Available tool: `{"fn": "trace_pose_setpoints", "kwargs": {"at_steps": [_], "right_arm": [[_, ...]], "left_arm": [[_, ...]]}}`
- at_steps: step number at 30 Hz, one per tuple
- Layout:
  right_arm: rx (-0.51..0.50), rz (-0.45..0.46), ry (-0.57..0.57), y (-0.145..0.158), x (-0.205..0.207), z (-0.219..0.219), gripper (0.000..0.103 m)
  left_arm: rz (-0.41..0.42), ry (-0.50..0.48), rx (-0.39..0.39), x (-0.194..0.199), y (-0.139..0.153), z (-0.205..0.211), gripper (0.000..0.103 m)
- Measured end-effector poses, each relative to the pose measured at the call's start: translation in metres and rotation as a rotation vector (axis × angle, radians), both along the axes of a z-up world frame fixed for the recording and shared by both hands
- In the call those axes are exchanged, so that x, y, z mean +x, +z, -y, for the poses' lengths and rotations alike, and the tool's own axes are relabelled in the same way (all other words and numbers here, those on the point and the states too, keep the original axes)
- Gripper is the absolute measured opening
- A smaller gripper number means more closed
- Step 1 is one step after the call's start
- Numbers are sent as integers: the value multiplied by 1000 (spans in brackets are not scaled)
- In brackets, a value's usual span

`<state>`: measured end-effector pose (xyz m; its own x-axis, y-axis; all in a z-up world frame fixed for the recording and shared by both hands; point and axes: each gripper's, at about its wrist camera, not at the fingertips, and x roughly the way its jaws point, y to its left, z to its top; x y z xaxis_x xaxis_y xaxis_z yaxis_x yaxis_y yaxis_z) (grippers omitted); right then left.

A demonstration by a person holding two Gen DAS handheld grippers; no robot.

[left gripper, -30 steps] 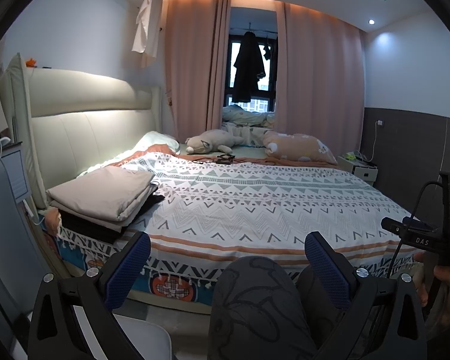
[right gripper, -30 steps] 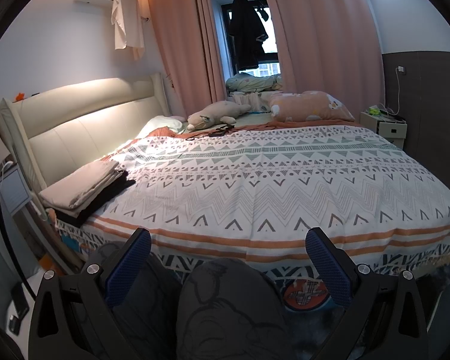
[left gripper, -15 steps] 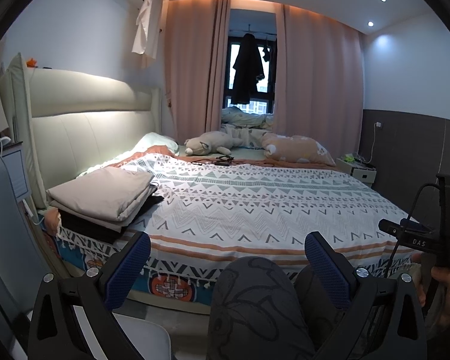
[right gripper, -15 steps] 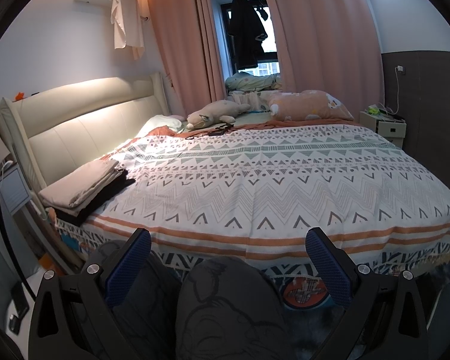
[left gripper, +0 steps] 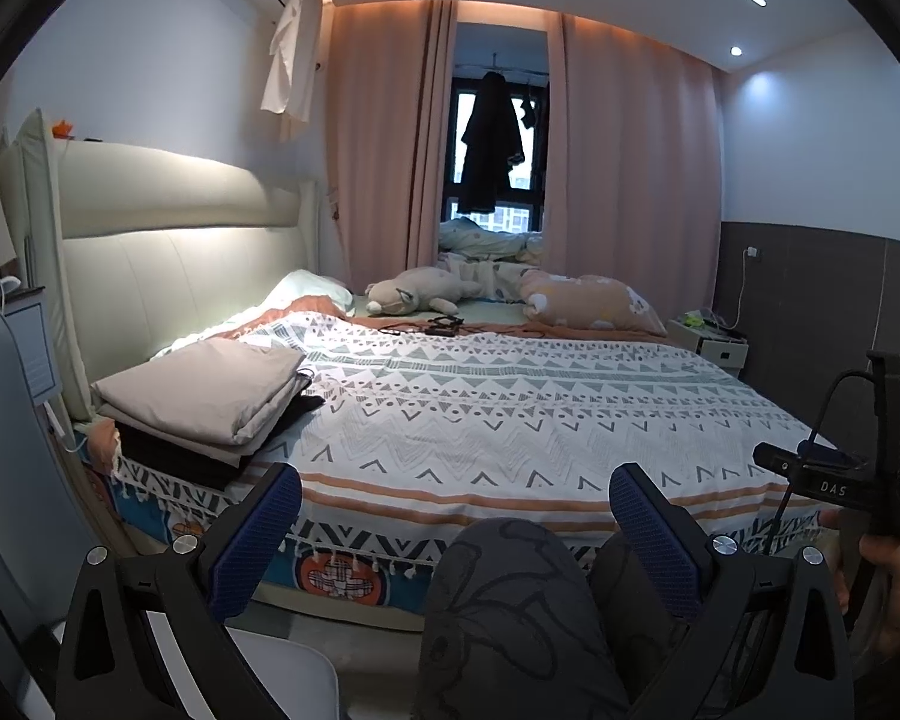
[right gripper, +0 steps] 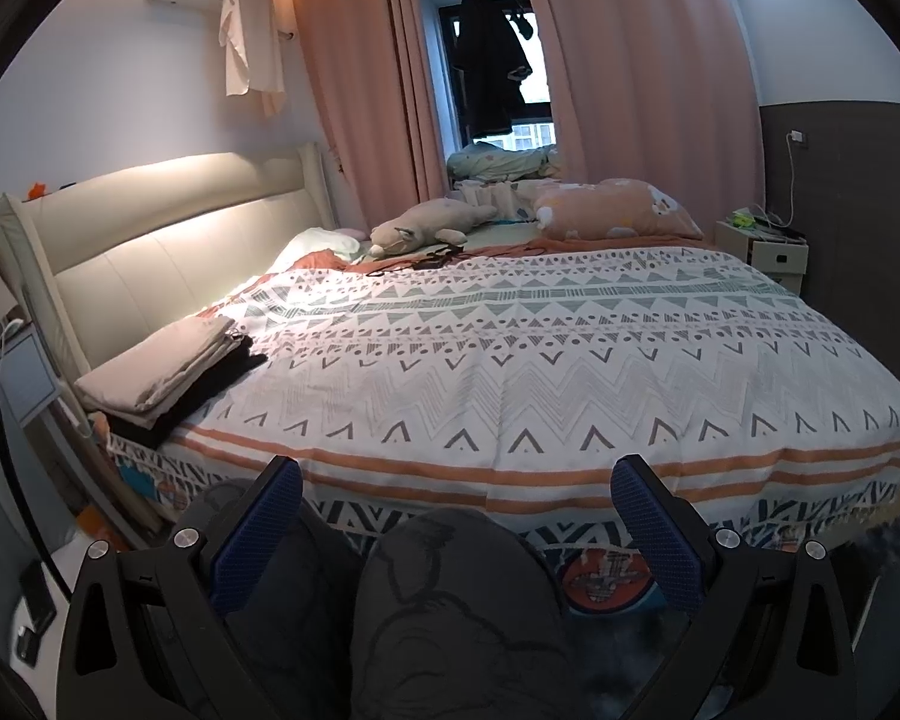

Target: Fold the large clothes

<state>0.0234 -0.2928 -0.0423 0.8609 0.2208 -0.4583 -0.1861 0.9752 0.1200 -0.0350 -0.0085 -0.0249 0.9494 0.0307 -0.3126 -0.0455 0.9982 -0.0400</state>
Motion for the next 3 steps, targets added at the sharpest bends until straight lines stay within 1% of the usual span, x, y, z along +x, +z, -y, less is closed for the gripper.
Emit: {"fn": "trace_pose_setpoints", "kwargs": {"at_steps": [3], "right_arm": [[0,5,-2,2,-2,4,103]], "left_arm": [[11,4,2,-1,1,0,103]]}}
